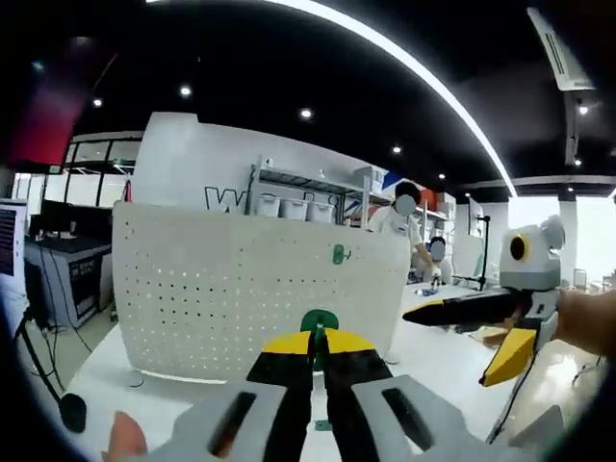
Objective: Insert the hook assembly into the mounting plate slot until the hook locks in place.
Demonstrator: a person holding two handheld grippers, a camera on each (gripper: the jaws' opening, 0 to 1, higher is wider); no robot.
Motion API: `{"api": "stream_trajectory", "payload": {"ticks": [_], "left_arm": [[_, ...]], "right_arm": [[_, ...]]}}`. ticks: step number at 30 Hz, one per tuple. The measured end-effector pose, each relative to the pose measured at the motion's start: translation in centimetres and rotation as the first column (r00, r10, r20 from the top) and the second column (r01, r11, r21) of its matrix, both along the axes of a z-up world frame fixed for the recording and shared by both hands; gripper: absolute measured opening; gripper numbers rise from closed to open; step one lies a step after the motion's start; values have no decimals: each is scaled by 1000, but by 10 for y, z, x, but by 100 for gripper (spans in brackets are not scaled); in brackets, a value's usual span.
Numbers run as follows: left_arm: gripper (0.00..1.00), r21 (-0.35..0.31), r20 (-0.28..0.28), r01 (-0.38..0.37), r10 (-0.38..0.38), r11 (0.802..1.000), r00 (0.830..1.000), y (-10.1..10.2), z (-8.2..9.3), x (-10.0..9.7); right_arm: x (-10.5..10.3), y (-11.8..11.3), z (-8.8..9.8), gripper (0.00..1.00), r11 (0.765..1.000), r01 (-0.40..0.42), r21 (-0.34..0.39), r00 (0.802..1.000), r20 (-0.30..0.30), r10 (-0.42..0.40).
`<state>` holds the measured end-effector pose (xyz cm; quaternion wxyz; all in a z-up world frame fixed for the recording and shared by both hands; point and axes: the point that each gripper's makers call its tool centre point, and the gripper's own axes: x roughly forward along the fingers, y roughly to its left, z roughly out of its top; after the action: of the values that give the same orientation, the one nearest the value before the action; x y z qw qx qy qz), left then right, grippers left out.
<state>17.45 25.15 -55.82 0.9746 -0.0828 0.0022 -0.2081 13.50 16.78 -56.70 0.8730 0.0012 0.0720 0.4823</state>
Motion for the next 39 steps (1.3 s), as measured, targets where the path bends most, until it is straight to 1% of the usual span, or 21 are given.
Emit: {"api": "stream_trajectory", "payload": {"ticks": [1,2,4,5,9,11,13,14,15,16,17,18,22,27,32,33,34,36,39], "left_arm": [[2,-3,1,-2,2,1000,1000,-1,1,2],[2,-15,8,-20,20,1000,1000,-2,5,8],[2,4,28,-40,40,999,999,-8,11,16],[2,2,33,-44,44,999,998,-10,13,20],[2,7,67,-81,81,997,994,-19,27,41],[2,-4,92,-97,97,995,991,-23,36,52],[2,-14,98,-117,118,993,988,-24,40,66],[2,-20,106,-126,127,992,986,-24,44,74],[2,-23,111,-131,133,991,985,-24,46,76],[2,-16,125,-144,145,989,981,-25,50,84],[2,-20,124,-147,148,989,981,-25,52,89],[2,-23,133,-155,156,988,979,-25,56,98],[2,-24,159,-180,181,983,971,-29,66,119],[2,-36,168,-197,200,980,965,-33,71,140],[2,-38,180,-232,235,972,955,-33,71,154],[2,-65,180,-238,246,969,952,-31,72,158],[2,-78,175,-242,252,967,952,-31,72,160],[2,-85,182,-256,267,963,946,-31,72,167],[2,-106,183,-256,272,961,945,-35,69,176]], "right_arm": [[1,-1,2,90,1000,1,-2,1000,16,-1],[2,-3,4,90,1000,2,-4,1000,25,-2],[4,-6,5,90,1000,1,-11,999,36,0],[5,-7,5,90,1000,-2,-13,999,40,3],[10,-14,1,90,1000,-12,-27,999,40,13],[12,-17,-1,90,999,-13,-39,999,50,15],[15,-20,-2,90,998,-12,-53,998,63,16],[16,-21,-3,90,998,-15,-59,998,65,19],[18,-22,-4,90,998,-16,-60,998,65,19],[19,-24,-4,90,998,-18,-57,998,62,21],[20,-25,-4,90,998,-19,-56,998,62,22],[21,-27,-3,90,998,-20,-53,998,61,23],[27,-33,-3,90,999,-15,-52,998,62,18],[35,-39,-3,90,999,-3,-51,998,61,6],[39,-40,-3,89,999,-2,-51,998,59,5],[40,-41,-4,89,999,-2,-52,998,57,5],[41,-41,-5,89,999,-2,-53,998,55,5],[43,-42,-6,89,998,0,-58,999,53,3],[45,-43,-8,89,998,2,-61,999,49,1]]}}
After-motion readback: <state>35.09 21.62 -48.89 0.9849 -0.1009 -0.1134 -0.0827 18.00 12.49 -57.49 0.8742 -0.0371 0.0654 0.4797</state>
